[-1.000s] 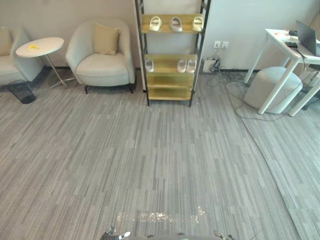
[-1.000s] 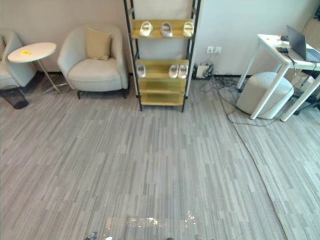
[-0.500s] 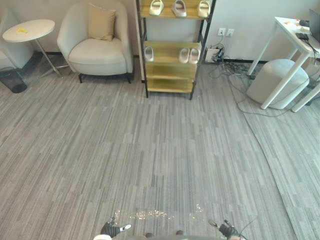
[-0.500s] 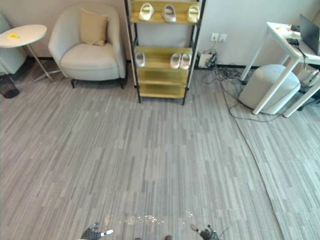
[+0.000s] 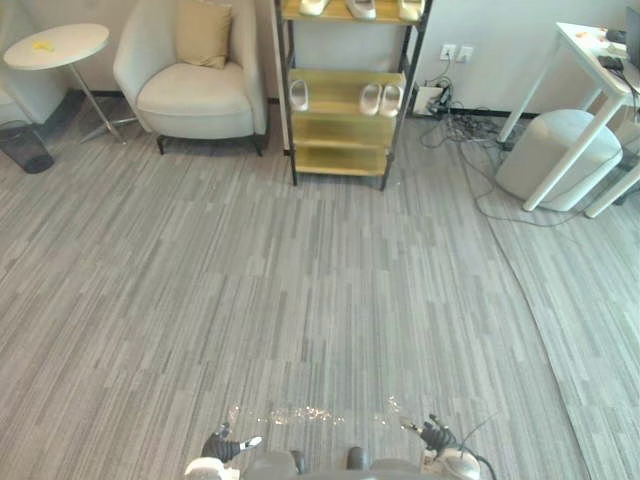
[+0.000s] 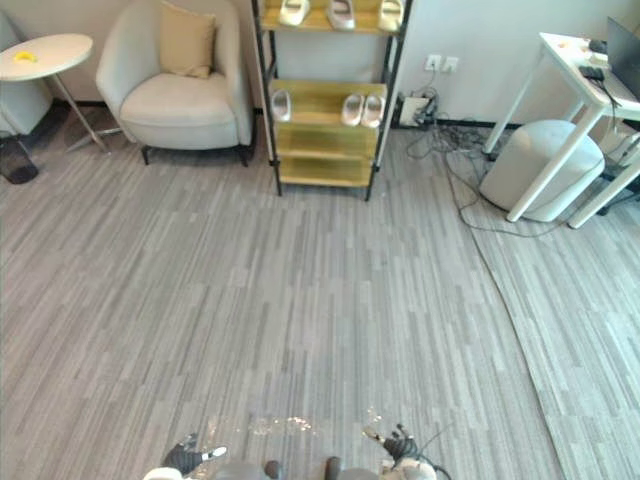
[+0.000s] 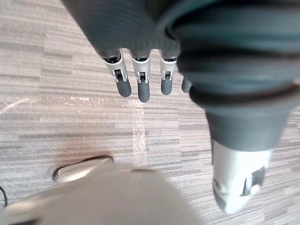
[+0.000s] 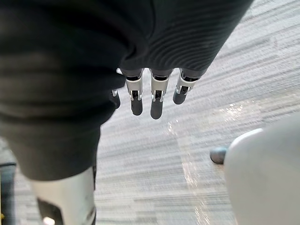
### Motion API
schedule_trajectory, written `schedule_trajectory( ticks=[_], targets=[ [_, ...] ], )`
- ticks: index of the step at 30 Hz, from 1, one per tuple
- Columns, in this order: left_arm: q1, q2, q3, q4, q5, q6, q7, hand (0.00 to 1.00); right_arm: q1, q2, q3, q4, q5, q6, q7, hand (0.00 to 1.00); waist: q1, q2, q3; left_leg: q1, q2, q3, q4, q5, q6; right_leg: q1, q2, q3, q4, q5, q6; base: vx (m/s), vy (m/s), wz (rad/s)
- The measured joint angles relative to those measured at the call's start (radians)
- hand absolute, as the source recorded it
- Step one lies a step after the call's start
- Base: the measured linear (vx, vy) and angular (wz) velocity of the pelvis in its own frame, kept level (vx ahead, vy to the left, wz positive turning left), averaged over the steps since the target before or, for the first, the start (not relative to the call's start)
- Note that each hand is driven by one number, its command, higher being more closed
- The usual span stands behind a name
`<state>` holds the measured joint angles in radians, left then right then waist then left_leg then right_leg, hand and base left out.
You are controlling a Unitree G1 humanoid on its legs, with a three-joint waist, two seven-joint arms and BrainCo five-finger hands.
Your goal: Organize the slippers on the shoe rack
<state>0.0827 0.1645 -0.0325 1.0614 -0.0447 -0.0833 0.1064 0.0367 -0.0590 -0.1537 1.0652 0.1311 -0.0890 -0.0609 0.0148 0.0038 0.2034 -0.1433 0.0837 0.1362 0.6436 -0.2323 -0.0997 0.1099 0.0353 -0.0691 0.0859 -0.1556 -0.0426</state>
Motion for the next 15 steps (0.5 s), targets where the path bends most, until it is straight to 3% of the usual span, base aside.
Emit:
schedule_trajectory(
  ticks=[1, 2, 4, 6, 7, 8, 10, 11, 12, 13, 15],
  targets=[
    [0.004, -0.004, 0.011, -0.005, -0.001, 0.0, 0.001, 0.0, 0.001, 0.0, 0.0, -0.005, 0.001, 0.0, 0.0, 0.0, 0.0, -0.005, 0.005, -0.016, 0.005, 0.002, 0.039, -0.008, 0.017, -0.001, -0.001, 0.005, 0.008, -0.009, -0.003, 0.04, 0.021, -0.33],
    [0.01, -0.014, 0.024, -0.015, -0.007, -0.006, 0.005, 0.0, 0.001, -0.004, 0.0, -0.016, 0.004, 0.002, -0.002, 0.0, 0.003, 0.009, 0.006, -0.052, 0.028, 0.013, 0.113, -0.033, 0.047, 0.0, -0.002, 0.021, 0.021, -0.022, -0.006, 0.09, 0.073, -0.35],
    [0.01, -0.023, 0.035, -0.015, -0.014, -0.017, 0.008, 0.0, 0.0, -0.008, 0.0, -0.027, 0.008, 0.001, -0.006, 0.0, 0.007, 0.02, 0.011, -0.09, 0.032, 0.012, 0.101, -0.054, 0.039, 0.007, -0.018, 0.043, 0.021, -0.031, 0.001, 0.13, 0.121, -0.34],
    [0.008, -0.026, 0.034, -0.018, -0.026, -0.02, 0.014, 0.0, 0.0, -0.014, 0.0, -0.024, 0.02, 0.005, -0.011, 0.0, 0.019, 0.021, 0.01, -0.102, 0.008, 0.002, -0.09, -0.036, 0.021, -0.004, -0.055, 0.067, 0.021, -0.047, 0.028, 0.19, 0.198, -0.37],
    [0.009, -0.038, 0.035, -0.018, -0.031, -0.02, 0.02, 0.0, -0.001, -0.028, 0.004, -0.025, 0.025, 0.006, -0.017, 0.0, 0.024, 0.042, 0.01, -0.092, 0.006, -0.02, -0.256, 0.022, 0.0, -0.012, -0.058, 0.088, 0.02, -0.062, 0.053, 0.24, 0.252, -0.36],
    [0.011, -0.038, 0.034, -0.013, -0.035, -0.019, 0.022, 0.0, -0.002, -0.032, 0.006, -0.023, 0.025, 0.009, -0.022, 0.0, 0.029, 0.051, 0.005, -0.08, -0.001, -0.015, -0.276, 0.065, 0.02, -0.012, -0.064, 0.101, 0.019, -0.067, 0.069, 0.36, 0.318, -0.37],
    [0.008, -0.02, 0.034, -0.01, -0.037, -0.02, 0.023, 0.0, 0.001, -0.02, 0.013, -0.019, 0.024, 0.011, -0.023, 0.0, 0.041, 0.014, -0.016, -0.086, -0.045, 0.007, -0.294, 0.049, 0.057, -0.031, -0.1, 0.118, 0.051, -0.077, 0.098, 0.35, 0.204, -0.13],
    [0.004, -0.014, 0.037, -0.01, -0.037, -0.02, 0.022, 0.0, 0.004, -0.013, 0.012, -0.016, 0.021, 0.017, -0.021, 0.0, 0.042, -0.005, -0.018, -0.083, -0.072, 0.019, -0.288, 0.022, 0.084, -0.073, -0.124, 0.134, 0.156, -0.112, 0.13, 0.4, 0.176, -0.02],
    [0.004, -0.014, 0.038, -0.009, -0.037, -0.019, 0.023, 0.0, 0.004, -0.012, 0.008, -0.017, 0.014, 0.02, -0.02, 0.0, 0.043, -0.008, -0.019, -0.065, -0.084, 0.026, -0.294, 0.007, 0.091, -0.108, -0.131, 0.148, 0.25, -0.128, 0.147, 0.47, 0.209, -0.13],
    [0.007, -0.014, 0.038, -0.009, -0.037, -0.019, 0.023, 0.0, 0.002, -0.012, 0.009, -0.019, -0.009, 0.02, -0.02, 0.0, 0.045, -0.012, -0.021, -0.013, -0.093, 0.044, -0.323, -0.001, 0.097, -0.161, -0.133, 0.167, 0.416, -0.125, 0.18, 0.48, 0.187, -0.15],
    [0.009, -0.009, 0.024, -0.009, -0.037, -0.018, 0.023, 0.0, 0.002, -0.01, 0.012, -0.027, -0.015, 0.018, -0.017, 0.0, 0.038, -0.017, -0.024, 0.074, -0.102, 0.046, -0.362, -0.022, 0.114, -0.224, -0.143, 0.157, 0.621, -0.083, 0.28, 0.45, 0.111, -0.16]
  ],
)
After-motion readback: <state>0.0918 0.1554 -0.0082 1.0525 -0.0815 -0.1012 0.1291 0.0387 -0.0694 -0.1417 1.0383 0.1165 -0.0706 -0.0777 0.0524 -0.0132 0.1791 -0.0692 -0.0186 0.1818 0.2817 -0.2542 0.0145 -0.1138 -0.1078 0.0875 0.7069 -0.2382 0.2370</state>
